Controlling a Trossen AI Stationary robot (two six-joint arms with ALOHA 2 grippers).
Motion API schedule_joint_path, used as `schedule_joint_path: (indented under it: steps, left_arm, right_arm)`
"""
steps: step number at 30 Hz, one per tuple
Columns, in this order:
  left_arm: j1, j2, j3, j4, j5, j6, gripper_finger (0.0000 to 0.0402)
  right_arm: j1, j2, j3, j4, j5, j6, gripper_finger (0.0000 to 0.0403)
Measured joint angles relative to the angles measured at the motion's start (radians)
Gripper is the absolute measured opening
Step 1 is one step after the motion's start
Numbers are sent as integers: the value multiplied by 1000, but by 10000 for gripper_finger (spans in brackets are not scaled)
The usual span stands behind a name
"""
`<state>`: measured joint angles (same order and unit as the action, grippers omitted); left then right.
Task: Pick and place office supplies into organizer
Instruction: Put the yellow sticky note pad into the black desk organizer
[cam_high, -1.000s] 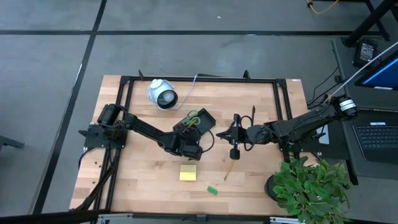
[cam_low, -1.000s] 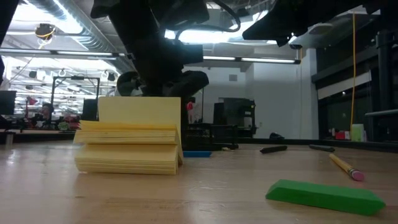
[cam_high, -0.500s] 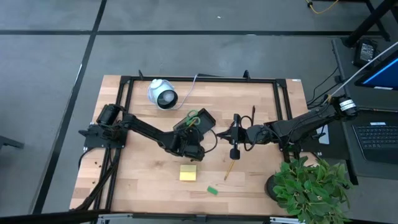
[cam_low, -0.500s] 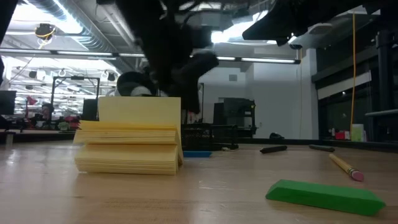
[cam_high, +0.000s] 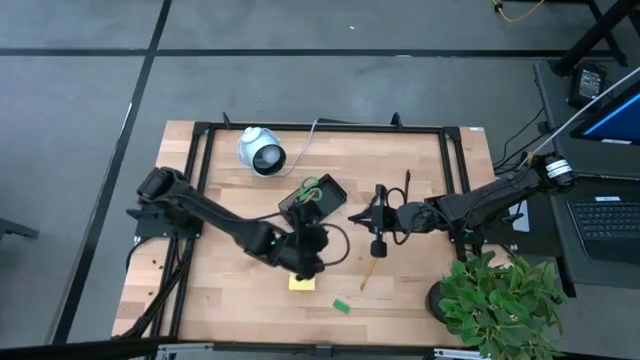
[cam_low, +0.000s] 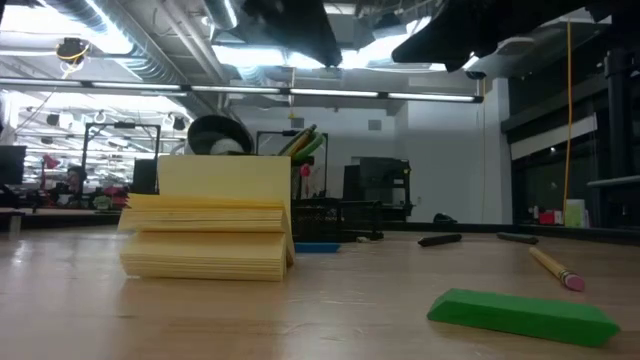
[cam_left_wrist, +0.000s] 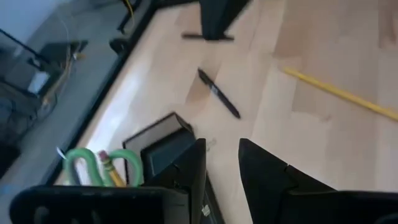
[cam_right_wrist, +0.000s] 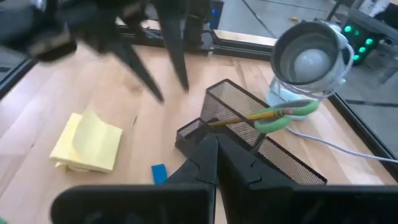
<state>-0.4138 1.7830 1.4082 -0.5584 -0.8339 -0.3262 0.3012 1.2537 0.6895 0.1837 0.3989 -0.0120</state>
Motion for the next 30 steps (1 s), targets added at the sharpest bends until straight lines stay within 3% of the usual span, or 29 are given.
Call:
schedule_joint_path:
  steps: [4, 14, 20, 30]
  left_arm:
    - [-57, -25, 0, -2, -48, 24, 91]
    - [-172, -28, -52, 46, -45, -44, 91]
    - [-231, -31, -118, 142, 22, -127, 91]
    - [-291, -31, -114, 197, 74, -182, 91]
  right_arm:
    - [28, 0, 0, -1, -1, -25, 8]
    - [98, 0, 0, -4, 0, -25, 8]
    - [123, 0, 0, -4, 0, -23, 8]
    - [129, 0, 0, -14, 0, 33, 8]
